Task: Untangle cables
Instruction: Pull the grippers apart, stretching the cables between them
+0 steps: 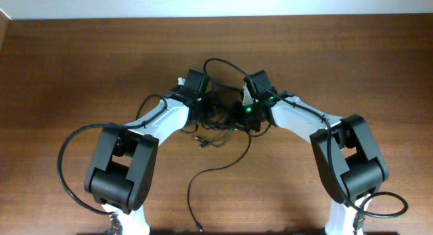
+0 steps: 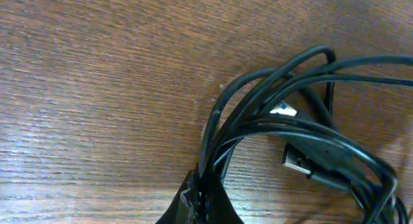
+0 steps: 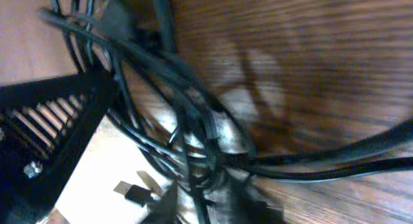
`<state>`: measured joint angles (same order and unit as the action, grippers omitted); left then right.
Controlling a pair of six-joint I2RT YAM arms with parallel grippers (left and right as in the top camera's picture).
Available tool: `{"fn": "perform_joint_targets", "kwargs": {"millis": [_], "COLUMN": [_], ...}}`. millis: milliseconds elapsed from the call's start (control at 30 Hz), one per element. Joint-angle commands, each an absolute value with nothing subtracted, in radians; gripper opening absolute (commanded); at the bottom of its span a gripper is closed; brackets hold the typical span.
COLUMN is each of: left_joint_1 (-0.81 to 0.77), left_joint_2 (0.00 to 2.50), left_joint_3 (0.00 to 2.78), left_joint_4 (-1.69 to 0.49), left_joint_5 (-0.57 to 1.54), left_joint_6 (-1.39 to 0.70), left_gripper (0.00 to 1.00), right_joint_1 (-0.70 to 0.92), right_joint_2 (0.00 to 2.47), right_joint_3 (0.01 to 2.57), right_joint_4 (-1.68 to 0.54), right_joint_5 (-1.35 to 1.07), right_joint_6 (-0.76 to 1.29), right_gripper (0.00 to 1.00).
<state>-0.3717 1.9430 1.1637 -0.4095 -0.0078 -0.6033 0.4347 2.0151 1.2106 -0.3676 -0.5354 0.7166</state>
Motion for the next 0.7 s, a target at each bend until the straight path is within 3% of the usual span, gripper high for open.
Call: {"fn": "perform_joint_targets", "kwargs": {"millis": [0, 233, 367, 500, 600, 633, 667], "left_joint_1": [-0.358, -0.297, -0.238, -0.207, -0.207, -0.207, -0.207], "left_joint_2": [1.972, 1.973, 1.973, 1.973, 1.973, 1.973, 1.973], "left_joint_3": [1.145, 1.145, 1.145, 1.145, 1.145, 1.145, 1.145], "left_joint_4": [-0.44, -0.465, -0.465, -0.466, -0.466, -0.465, -0.463], "left_joint_5": [-0.034, -0.05, -0.049, -0.048, -0.025, 0.0, 0.015], "left_joint_6": [-0.613, -0.625, -0.71, -0.726, -0.725, -0.707, -0.691], "left_gripper": [0.0, 0.0, 0.0, 0.0, 0.0, 0.0, 0.0], "right_joint_1": [0.405, 0.127, 0.007, -0.007, 0.014, 0.025, 0.028], "right_joint_2": [2.027, 1.889, 1.848, 1.848, 1.848, 1.848, 1.848], "right_joint_3": [1.21, 1.21, 1.21, 1.209, 1.209, 1.209, 1.209], "right_joint_4": [-0.365, -0.494, -0.654, -0.77, -0.851, -0.876, -0.88], "right_joint_5": [-0.601, -1.068, -1.098, -0.823, -0.524, -0.485, -0.49], "right_joint_6": [0.672, 0.289, 0.14, 0.141, 0.259, 0.271, 0.27], "right_gripper": [0.04, 0.04, 0.04, 0.04, 0.05, 0.17, 0.22]}}
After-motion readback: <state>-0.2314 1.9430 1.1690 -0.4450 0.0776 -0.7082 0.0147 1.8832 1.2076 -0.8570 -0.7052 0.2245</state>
